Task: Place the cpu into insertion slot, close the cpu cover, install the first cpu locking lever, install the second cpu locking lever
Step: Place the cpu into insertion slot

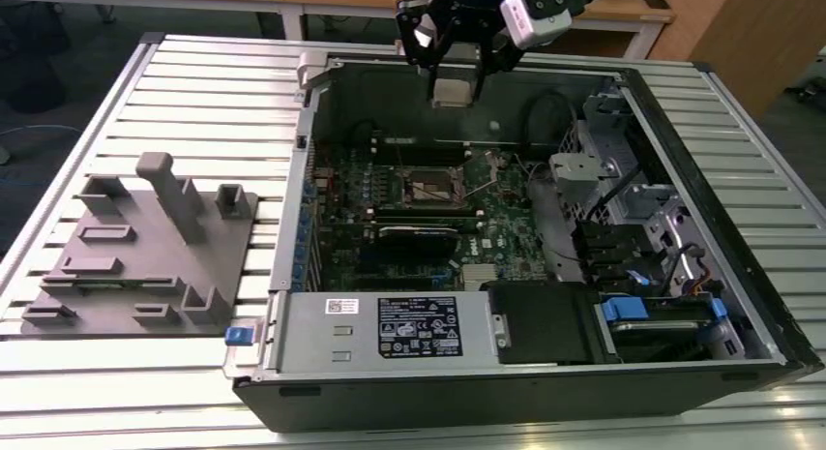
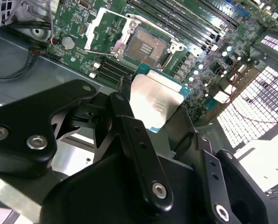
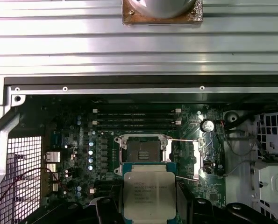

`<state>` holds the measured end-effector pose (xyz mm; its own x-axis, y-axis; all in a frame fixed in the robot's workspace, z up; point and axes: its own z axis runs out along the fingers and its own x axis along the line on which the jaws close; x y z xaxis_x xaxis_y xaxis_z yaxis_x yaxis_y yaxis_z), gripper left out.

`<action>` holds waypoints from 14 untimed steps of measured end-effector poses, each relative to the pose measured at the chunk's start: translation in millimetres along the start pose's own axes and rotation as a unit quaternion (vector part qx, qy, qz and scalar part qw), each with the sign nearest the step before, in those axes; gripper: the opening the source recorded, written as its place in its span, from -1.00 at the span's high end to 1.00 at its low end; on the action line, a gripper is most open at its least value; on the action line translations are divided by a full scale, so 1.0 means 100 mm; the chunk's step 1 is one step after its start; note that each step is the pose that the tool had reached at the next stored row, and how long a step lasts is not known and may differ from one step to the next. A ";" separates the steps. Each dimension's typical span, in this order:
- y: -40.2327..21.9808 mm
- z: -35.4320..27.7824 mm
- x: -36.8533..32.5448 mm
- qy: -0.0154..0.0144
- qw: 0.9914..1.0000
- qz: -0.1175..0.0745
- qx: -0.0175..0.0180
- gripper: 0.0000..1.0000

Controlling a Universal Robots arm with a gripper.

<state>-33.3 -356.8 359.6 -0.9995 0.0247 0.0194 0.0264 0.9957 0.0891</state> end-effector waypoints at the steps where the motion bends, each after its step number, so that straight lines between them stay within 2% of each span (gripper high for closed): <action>1: 0.000 0.000 0.000 0.000 1.000 0.000 0.000 -0.08; 6: 0.000 0.004 0.000 0.000 1.000 0.000 0.000 -0.08; 10: -0.004 0.042 -0.001 0.000 1.000 0.000 0.000 -0.08; 14: -0.004 0.047 -0.001 0.000 1.000 0.000 0.000 -0.08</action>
<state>-33.4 -356.8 354.9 -0.9995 0.0248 0.0194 0.0264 0.9957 0.0891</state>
